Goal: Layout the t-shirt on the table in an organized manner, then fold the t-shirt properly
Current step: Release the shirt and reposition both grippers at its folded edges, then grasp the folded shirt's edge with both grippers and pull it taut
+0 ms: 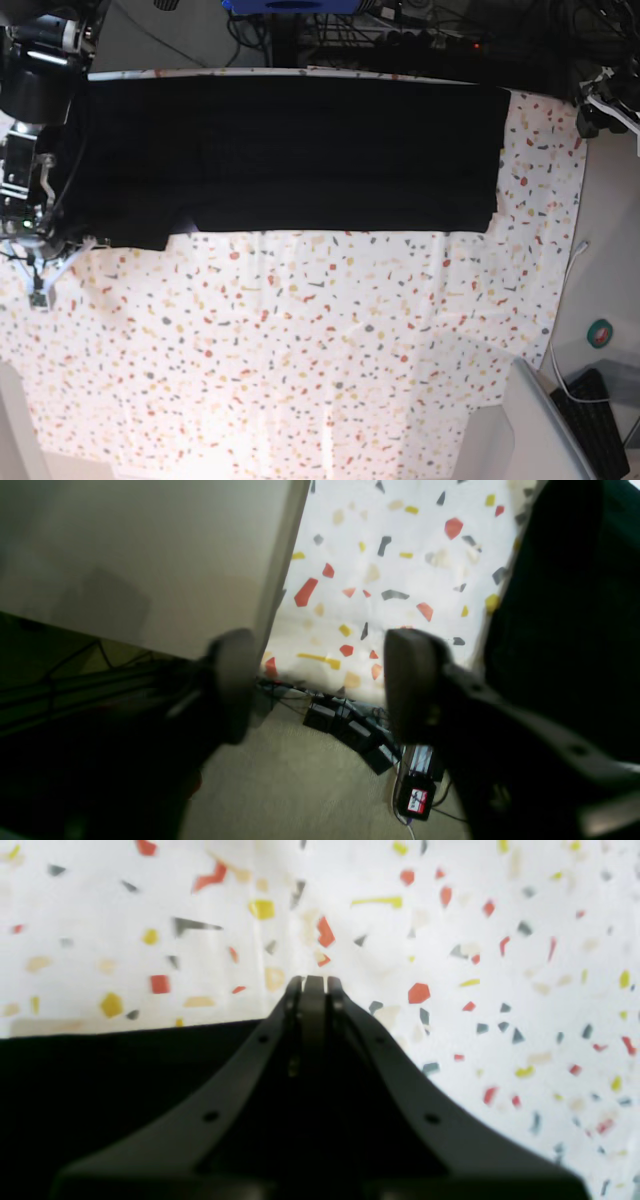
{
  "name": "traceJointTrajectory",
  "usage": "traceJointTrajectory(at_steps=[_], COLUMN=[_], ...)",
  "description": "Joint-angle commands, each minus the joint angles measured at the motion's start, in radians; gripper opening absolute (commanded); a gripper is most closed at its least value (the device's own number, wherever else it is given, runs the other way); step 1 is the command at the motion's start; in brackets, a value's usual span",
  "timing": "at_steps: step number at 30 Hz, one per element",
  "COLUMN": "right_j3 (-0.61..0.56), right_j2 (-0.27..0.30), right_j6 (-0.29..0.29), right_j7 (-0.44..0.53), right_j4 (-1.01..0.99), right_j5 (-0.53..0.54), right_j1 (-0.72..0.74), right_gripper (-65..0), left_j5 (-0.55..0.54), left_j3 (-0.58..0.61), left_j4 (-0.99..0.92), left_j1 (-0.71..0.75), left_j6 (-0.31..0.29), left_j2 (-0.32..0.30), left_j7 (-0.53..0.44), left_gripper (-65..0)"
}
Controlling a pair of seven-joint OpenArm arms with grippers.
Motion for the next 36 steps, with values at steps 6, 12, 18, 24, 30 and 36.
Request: traceJointTrajectory(at_steps=[6,12,18,24,30,36], right_j3=[0.001,0.001,0.005,0.11,0.121,0.127], right_j2=[-0.023,-0.073,-0.139,-0.175,-0.173,-0.175], right_j6=[-0.001,-0.001,-0.001,-0.001,-0.001,-0.001], right_j7=[-0.122,-0.222,-0.22,-0.22,-0.243,-0.312], right_j4=[0.232,0.412,0.513,0.51,0.512,0.567], right_j5=[0.005,0.005,0.004,0.004,-0.001,0.001], right_j1=[-0.076,-0.211,-0.323,-0.329,-0.334,-0.343], right_gripper=[-65.0,-65.0,-65.0,-65.0,-65.0,-51.5], left_j5=[-0.014,-0.014,-0.014,-0.014,-0.012,-0.012], left_j3=[-0.001,-0.001,0.0,0.0,0.109,0.201], left_j4=[0.014,0.014,0.012,0.012,0.017,0.022], left_j1=[-0.006,-0.017,-0.02,-0.02,-0.009,-0.017], left_j6=[-0.008,-0.008,-0.008,-0.008,-0.008,-0.008], left_j2=[-0.04,-0.04,-0.04,-0.04,-0.058,-0.058], left_j7=[-0.017,-0.017,-0.017,-0.015,-0.015,-0.015], left_gripper=[-33.2,-33.4,-33.6,-33.7,-33.7,-33.7])
